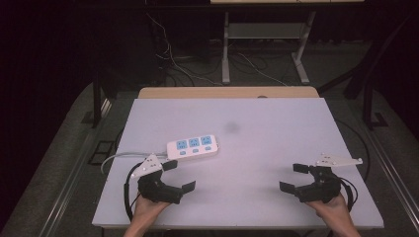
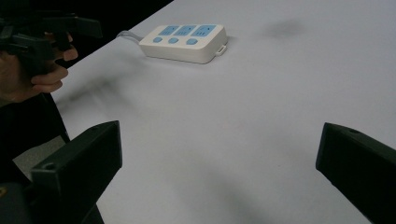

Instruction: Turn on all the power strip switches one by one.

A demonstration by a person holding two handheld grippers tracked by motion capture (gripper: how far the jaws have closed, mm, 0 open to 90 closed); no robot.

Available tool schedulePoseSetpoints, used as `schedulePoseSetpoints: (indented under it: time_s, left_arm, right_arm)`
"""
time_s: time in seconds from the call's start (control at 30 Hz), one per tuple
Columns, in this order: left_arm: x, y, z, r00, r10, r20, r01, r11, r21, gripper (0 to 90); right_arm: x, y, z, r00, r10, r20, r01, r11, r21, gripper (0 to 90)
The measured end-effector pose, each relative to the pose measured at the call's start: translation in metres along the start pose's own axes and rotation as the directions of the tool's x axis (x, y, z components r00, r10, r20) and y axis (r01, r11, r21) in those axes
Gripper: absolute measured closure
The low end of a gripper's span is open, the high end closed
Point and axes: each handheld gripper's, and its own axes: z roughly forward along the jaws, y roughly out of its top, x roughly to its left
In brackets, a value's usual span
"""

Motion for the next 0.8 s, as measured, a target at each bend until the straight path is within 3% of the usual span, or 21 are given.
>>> schedulePoseSetpoints:
  time_s: [0.47,0.8]
  left_arm:
    - [0.0023,-0.0014,-0.0075,0.9996,-0.022,-0.017,0.022,0.9998,-0.002,0.0]
    - [0.001,-0.0002,-0.0041,0.9992,-0.033,-0.024,0.033,0.9991,0.027,0.0]
  right_arm:
    - [-0.0028,-0.0011,0.0044,0.9999,-0.004,-0.012,0.005,1.0,0.017,0.4]
    - [-0.0042,-0.0021,0.0068,0.9999,0.003,-0.013,-0.002,1.0,0.03,0.4]
